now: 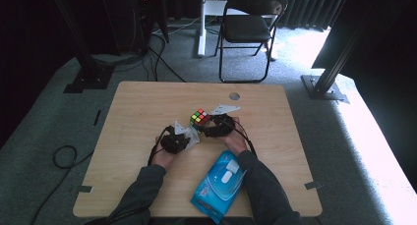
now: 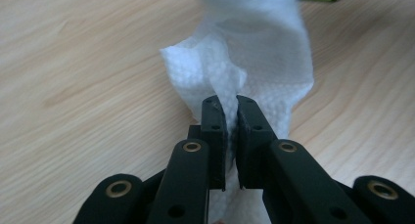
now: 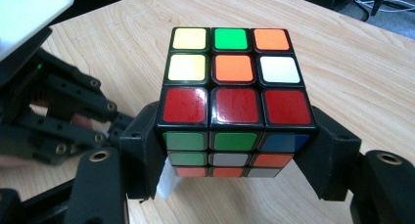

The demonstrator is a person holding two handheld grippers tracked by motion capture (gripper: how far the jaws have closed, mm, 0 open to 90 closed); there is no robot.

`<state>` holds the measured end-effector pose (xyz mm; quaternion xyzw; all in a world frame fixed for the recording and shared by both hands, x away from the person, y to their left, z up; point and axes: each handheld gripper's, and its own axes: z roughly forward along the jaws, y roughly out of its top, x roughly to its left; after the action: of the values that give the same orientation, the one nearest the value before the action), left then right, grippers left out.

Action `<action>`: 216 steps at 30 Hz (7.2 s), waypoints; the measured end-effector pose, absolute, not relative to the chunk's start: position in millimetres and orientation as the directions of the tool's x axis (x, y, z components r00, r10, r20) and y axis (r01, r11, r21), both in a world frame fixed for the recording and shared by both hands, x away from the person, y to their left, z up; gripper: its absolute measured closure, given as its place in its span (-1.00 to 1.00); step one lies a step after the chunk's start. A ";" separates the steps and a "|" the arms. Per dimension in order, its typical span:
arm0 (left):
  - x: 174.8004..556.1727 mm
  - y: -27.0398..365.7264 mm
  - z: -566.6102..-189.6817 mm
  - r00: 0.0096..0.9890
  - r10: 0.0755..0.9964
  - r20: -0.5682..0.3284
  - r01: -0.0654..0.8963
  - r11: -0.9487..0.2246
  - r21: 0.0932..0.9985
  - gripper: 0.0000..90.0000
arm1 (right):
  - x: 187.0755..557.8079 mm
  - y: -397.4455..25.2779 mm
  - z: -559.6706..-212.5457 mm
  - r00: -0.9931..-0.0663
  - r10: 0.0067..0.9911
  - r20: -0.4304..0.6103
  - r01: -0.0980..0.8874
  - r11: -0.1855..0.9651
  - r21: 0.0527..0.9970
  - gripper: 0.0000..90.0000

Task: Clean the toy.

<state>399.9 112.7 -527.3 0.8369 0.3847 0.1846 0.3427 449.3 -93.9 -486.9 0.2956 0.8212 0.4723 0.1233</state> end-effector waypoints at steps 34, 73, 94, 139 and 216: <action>395.8 111.4 -515.6 0.576 0.816 0.042 0.477 -0.378 0.794 0.89 | 453.2 -100.8 -491.4 -0.751 0.655 0.079 0.413 0.373 0.831 -0.24; 393.6 110.9 -521.3 0.596 0.801 0.047 0.477 -0.401 0.782 0.88 | 464.2 -104.9 -513.7 -0.682 0.731 0.015 0.503 0.455 0.735 -0.24; 393.3 114.2 -521.9 0.585 0.810 0.035 0.483 -0.384 0.787 0.87 | 456.3 -108.7 -513.3 -0.693 0.717 0.077 0.537 0.442 0.719 -0.31; 395.3 122.3 -517.1 0.561 0.828 0.024 0.484 -0.351 0.802 0.87 | 472.5 -135.8 -504.0 -0.539 0.760 0.363 0.683 0.143 0.716 0.57; 395.8 123.7 -511.2 0.571 0.820 0.034 0.470 -0.361 0.806 0.86 | 476.6 -128.6 -515.4 -0.735 0.677 -0.035 0.433 0.510 0.743 -0.24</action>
<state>395.8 123.7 -511.2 0.7943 0.4060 0.2225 0.3934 476.6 -128.6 -515.4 0.3251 0.8534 0.3734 0.1630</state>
